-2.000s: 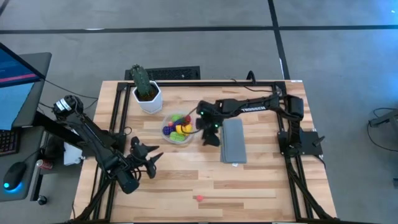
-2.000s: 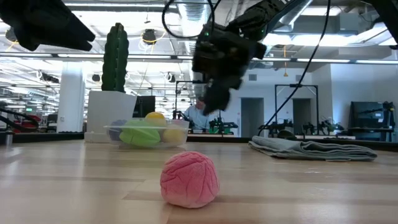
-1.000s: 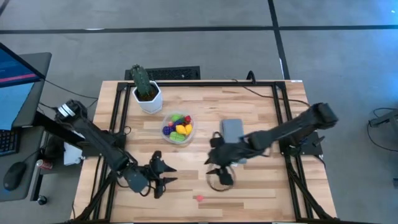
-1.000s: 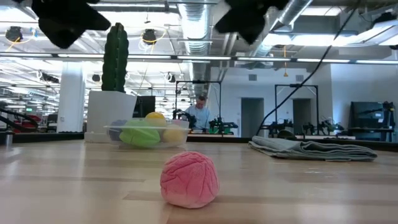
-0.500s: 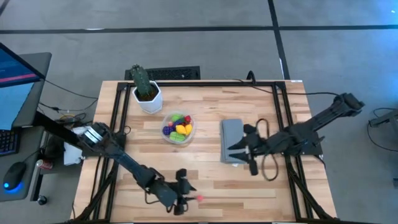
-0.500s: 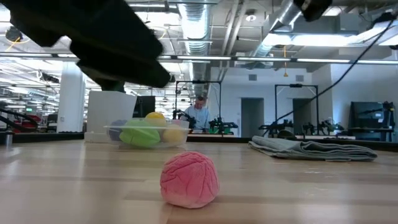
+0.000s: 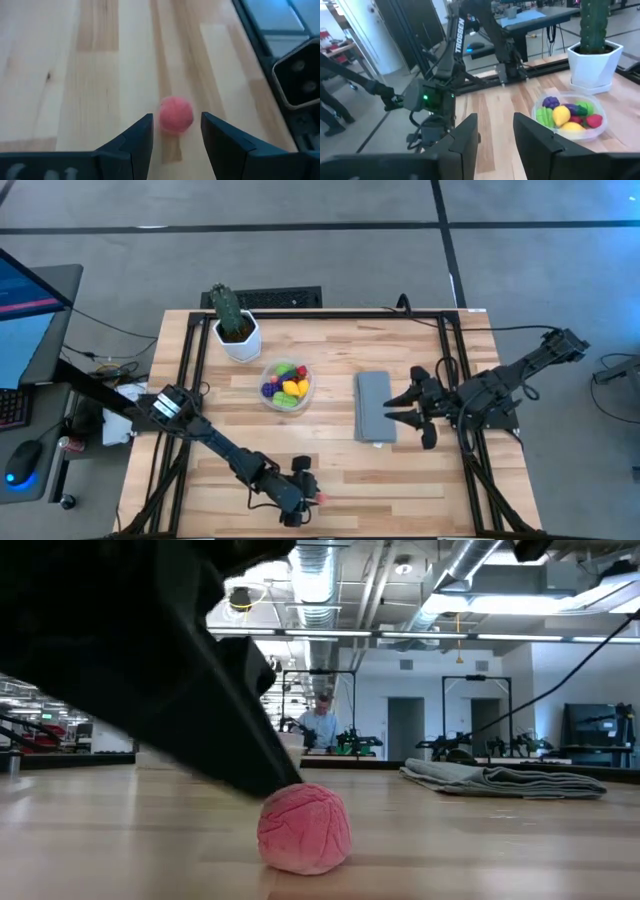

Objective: Pick and placing Produce into tupperware
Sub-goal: Put the pink peach into the transparent container

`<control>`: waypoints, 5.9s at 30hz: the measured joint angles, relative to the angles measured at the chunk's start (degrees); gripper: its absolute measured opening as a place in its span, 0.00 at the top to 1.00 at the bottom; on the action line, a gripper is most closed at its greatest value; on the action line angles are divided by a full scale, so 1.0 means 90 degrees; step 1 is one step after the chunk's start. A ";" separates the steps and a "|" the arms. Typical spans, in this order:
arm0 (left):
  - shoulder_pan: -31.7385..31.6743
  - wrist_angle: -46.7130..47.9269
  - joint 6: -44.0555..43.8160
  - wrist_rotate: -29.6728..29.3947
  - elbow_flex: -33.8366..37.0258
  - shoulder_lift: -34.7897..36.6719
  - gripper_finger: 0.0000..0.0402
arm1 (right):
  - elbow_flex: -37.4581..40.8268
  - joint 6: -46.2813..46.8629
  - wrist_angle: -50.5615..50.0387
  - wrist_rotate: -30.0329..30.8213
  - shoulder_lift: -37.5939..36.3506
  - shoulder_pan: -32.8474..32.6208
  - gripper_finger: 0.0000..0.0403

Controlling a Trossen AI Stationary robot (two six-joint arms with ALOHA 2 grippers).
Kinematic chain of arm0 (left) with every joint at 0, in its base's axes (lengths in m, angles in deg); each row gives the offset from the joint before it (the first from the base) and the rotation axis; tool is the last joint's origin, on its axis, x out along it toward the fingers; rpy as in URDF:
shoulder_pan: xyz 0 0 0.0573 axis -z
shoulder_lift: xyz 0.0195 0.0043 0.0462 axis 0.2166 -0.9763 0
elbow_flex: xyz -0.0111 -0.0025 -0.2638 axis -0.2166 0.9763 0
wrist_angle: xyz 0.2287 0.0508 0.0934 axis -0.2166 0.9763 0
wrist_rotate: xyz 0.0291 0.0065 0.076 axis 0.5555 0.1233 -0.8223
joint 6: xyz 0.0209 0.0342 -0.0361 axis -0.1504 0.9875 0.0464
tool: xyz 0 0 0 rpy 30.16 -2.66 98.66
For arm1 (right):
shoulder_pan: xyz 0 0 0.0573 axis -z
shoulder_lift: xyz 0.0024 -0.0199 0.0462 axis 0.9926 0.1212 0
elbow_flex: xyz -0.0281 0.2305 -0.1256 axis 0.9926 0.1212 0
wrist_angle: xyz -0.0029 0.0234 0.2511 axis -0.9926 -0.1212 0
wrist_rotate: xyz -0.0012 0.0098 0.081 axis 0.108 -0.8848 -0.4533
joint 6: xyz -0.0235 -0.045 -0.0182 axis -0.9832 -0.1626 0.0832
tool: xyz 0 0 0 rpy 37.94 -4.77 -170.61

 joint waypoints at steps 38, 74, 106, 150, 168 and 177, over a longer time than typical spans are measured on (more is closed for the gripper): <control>-0.0379 -0.0256 0.0435 0.0610 -0.0189 -0.0384 0.54 | -0.0007 -0.0257 0.0045 0.0001 -0.0005 0.0044 0.65; -0.0651 -0.0514 0.0505 0.0707 -0.0199 -0.0332 0.77 | -0.0007 -0.0255 0.0023 -0.0001 -0.0005 0.0044 0.69; -0.2156 0.2613 0.1640 -0.0586 0.0089 0.2363 0.77 | -0.0007 -0.0247 0.0026 -0.0006 -0.0003 0.0039 0.69; -0.3789 0.2375 0.0615 -0.1248 0.3869 0.6546 0.77 | -0.0010 -0.0230 0.0120 -0.0006 -0.0003 0.0546 0.69; -0.4570 0.1377 0.0471 -0.0901 0.3869 0.5226 0.77 | -0.0010 -0.0253 0.0075 -0.0025 -0.0003 0.0755 0.69; -0.4752 0.1144 0.0433 -0.0686 0.3862 0.4947 0.77 | -0.0010 -0.0254 0.0015 -0.0028 -0.0003 0.0755 0.69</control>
